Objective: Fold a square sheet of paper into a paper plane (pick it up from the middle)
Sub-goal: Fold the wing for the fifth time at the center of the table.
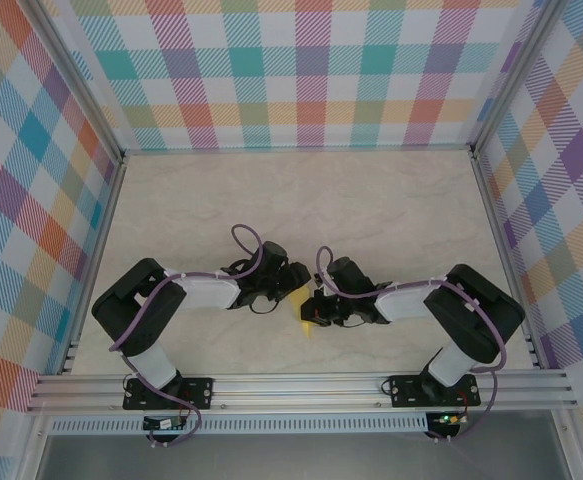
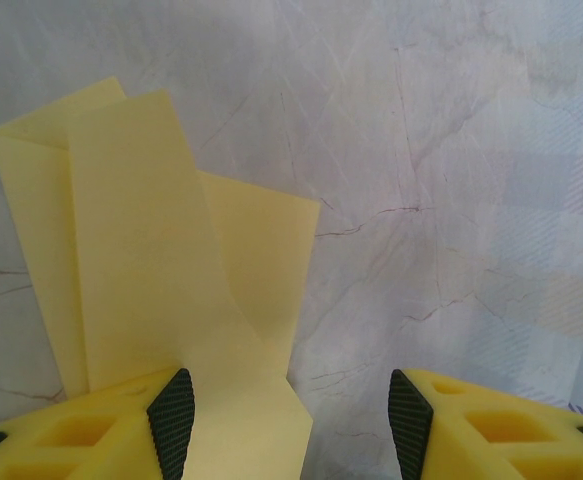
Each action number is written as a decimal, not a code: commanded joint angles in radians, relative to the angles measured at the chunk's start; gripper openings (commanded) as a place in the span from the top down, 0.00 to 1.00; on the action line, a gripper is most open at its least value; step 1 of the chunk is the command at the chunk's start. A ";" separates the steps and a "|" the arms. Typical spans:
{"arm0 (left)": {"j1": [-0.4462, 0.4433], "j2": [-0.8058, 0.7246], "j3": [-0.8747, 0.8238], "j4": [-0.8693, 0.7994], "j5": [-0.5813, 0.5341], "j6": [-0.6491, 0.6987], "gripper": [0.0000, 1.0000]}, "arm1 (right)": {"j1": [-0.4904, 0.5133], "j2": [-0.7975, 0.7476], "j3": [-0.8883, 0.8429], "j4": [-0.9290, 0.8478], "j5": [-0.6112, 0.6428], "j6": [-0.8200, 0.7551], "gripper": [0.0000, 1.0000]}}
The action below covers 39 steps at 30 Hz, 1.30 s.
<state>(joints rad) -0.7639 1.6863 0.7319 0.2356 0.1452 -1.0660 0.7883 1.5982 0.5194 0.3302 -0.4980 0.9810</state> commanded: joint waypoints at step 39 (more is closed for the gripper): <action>-0.003 0.020 -0.034 -0.147 -0.036 -0.002 0.43 | 0.018 0.097 -0.072 0.113 -0.137 -0.016 0.93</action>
<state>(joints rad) -0.7635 1.6863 0.7319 0.2344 0.1444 -1.0664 0.7872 1.6531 0.4465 0.4553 -0.6163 0.9829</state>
